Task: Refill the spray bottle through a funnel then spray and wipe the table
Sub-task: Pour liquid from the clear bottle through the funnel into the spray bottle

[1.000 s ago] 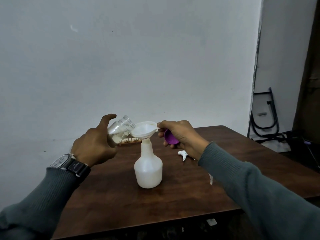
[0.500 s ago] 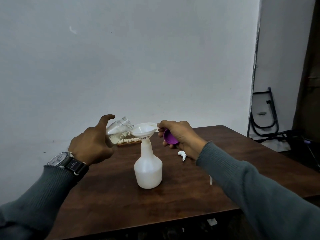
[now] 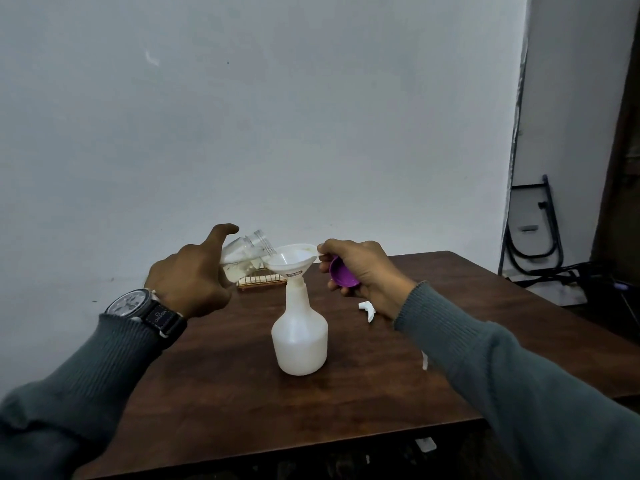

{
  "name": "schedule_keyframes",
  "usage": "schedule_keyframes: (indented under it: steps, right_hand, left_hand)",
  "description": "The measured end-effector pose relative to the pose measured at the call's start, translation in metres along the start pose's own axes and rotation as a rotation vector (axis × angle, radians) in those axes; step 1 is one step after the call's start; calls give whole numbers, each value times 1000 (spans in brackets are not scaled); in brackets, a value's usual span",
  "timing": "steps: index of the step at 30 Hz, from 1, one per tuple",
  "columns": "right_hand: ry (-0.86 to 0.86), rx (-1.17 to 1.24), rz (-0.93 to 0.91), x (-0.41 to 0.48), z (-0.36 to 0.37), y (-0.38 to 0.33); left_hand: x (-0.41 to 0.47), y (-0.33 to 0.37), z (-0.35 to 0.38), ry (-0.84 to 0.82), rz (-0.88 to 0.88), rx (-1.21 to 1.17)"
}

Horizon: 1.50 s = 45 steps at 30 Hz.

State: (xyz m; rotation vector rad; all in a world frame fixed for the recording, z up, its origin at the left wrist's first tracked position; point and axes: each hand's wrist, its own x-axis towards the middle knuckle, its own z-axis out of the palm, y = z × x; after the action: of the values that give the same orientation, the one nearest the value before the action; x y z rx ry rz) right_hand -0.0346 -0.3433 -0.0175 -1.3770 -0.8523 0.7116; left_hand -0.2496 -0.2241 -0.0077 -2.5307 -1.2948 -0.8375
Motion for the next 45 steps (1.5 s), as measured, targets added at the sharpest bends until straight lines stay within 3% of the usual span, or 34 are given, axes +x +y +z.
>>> schedule_keyframes:
  steps: [45]
  right_hand:
    - [-24,21,8,6,-1,3]
  left_hand:
    - [11,-7,-7,-4,64,136]
